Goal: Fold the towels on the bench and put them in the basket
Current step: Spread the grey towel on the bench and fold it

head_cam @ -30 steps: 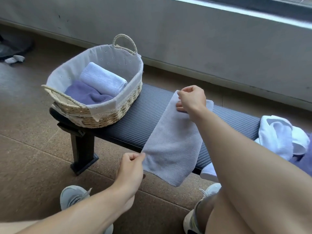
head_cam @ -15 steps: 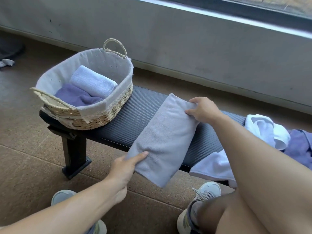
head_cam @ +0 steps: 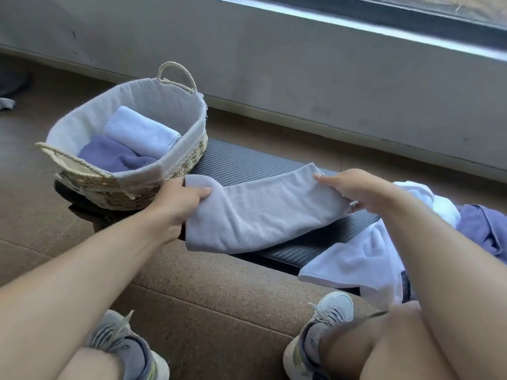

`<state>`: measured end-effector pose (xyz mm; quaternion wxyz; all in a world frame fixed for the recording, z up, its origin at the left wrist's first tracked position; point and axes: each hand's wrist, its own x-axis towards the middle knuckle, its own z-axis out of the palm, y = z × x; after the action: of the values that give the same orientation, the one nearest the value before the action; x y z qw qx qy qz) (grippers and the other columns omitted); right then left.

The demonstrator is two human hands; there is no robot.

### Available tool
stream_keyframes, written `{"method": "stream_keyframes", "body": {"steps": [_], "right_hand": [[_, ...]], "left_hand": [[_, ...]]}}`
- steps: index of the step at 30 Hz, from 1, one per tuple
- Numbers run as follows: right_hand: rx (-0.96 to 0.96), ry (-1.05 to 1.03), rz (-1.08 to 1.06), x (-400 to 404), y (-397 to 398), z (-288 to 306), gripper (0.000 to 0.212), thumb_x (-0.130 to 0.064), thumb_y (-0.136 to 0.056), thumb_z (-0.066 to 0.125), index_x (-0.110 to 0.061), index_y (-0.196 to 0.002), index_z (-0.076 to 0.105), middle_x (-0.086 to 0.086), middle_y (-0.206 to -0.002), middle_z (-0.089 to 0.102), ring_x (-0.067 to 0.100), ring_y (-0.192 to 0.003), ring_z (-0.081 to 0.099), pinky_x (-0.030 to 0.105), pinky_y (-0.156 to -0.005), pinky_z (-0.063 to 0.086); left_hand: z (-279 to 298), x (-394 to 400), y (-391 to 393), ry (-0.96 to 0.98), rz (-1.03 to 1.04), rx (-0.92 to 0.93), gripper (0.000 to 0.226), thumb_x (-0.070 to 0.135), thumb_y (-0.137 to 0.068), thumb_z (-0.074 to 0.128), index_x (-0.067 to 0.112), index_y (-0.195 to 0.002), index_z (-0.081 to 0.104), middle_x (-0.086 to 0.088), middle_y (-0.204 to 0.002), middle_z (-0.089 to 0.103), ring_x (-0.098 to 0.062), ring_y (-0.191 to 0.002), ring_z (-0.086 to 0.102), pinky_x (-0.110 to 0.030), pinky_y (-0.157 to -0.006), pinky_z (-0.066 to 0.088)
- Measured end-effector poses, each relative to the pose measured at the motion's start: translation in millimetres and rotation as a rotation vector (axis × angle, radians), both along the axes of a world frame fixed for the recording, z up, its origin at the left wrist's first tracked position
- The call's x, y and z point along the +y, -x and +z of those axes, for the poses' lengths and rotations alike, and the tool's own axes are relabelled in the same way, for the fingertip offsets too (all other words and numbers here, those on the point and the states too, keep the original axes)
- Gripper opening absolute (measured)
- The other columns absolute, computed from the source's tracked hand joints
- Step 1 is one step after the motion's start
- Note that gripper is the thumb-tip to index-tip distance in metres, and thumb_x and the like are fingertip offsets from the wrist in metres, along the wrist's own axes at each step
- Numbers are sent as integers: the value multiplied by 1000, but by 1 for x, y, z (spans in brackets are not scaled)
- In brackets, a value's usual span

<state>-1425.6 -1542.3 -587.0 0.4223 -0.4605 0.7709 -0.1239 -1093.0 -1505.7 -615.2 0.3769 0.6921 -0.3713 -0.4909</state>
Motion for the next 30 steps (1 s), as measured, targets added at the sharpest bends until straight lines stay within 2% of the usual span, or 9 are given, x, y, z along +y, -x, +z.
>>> {"method": "stream_keyframes", "body": {"steps": [3,6,8,12,14,17,20,26,30], "right_hand": [[44,50,18,1,7,1,28,-43,-94,67,-15,-94,68,2,-87,68,18,-70,61,27,-57,49],[206,-6,42,2,13,-2,35,-38,-98,60,-5,-101,68,11,-94,69,25,-77,64,33,-57,56],[314,-49,105,3,13,-4,38,-36,-98,58,1,-101,69,19,-99,72,35,-85,71,43,-68,61],[409,82,99,1,7,-10,50,-54,-93,56,-7,-77,59,10,-77,65,27,-68,62,37,-63,50],[434,165,71,0,1,-19,54,-67,-90,52,-16,-75,52,3,-76,61,25,-74,60,35,-65,44],[433,238,11,1,-5,-28,46,-67,-88,53,-22,-96,54,-2,-94,61,26,-96,60,41,-83,46],[371,304,-45,0,-9,-27,40,-57,-91,61,-23,-111,53,-6,-104,55,21,-100,53,40,-89,45],[200,281,-66,-9,-5,-26,37,-44,-90,68,-18,-67,55,-2,-65,56,21,-70,52,33,-64,40],[179,315,-174,-10,1,-25,29,-46,-91,66,-20,-77,66,-2,-86,65,22,-85,60,37,-78,50]], "left_hand": [[3,-6,-1,165,-78,-301,26,22,-84,81,18,-105,65,3,-97,69,-16,-93,64,-30,-82,48],[-1,-10,3,171,-100,-420,42,29,-77,87,18,-107,59,-2,-100,67,-21,-95,62,-31,-80,44],[-7,-13,5,130,-164,-526,48,35,-76,86,18,-111,57,-5,-111,67,-26,-105,62,-35,-88,48],[-5,-16,8,69,-251,-741,60,52,-82,76,22,-128,49,-5,-131,62,-30,-122,57,-38,-93,43],[-3,-15,13,40,-261,-833,59,58,-85,69,27,-130,47,-3,-134,62,-31,-123,58,-38,-89,41],[-4,-13,17,31,-256,-840,58,61,-85,66,29,-130,47,-2,-133,63,-30,-123,58,-38,-88,41],[-4,-14,17,52,-237,-800,53,59,-86,66,31,-128,50,1,-133,62,-30,-122,58,-38,-90,42],[-6,-17,19,125,-212,-776,9,35,-95,58,31,-102,62,2,-122,55,-27,-112,58,-36,-86,41],[-10,-14,18,217,-226,-799,9,28,-97,60,23,-103,63,-3,-120,54,-28,-114,55,-37,-90,41]]}}
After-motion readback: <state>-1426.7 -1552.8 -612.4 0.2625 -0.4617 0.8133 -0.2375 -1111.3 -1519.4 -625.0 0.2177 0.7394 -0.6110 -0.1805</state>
